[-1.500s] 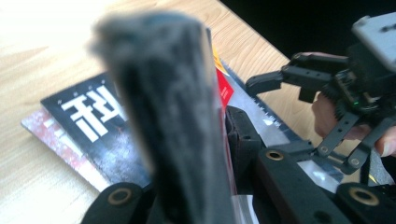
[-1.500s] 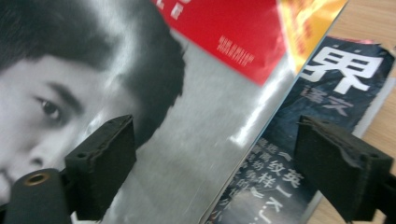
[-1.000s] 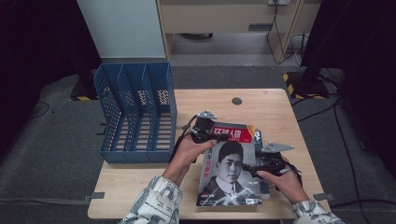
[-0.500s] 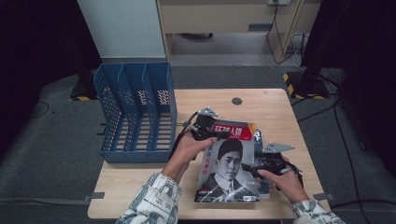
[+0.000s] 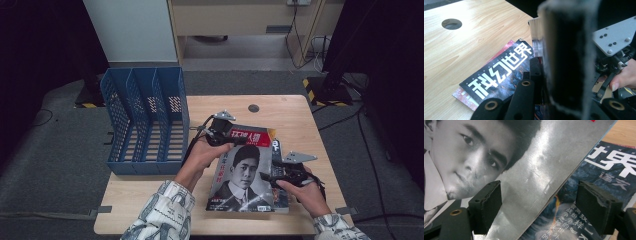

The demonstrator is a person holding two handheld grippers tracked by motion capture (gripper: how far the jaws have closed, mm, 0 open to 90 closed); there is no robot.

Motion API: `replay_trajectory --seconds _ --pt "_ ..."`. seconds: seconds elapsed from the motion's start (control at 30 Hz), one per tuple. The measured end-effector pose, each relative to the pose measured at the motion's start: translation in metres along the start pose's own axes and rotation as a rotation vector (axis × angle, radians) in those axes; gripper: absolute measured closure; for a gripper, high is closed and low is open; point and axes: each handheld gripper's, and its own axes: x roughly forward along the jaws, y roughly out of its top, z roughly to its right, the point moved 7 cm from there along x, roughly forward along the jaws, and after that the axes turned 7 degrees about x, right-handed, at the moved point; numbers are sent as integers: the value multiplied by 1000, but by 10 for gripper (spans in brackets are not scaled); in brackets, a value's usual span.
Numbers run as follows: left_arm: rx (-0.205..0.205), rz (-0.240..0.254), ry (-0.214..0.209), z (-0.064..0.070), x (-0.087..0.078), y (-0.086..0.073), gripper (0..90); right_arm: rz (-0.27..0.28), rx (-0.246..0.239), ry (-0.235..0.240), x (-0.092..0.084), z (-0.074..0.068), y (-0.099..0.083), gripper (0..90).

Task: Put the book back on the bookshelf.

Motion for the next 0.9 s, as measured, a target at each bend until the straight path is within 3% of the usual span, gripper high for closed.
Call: replay_trajectory --seconds 0.27,0.63,0.9 --pt "6 18 4 0 -8 9 859 24 -17 0 -1 -3 5 212" --pt "16 50 1 -1 -18 23 861 73 26 -13 -10 1 10 207" --pt "41 70 -12 -3 -27 38 862 144 48 -38 -29 6 16 206"
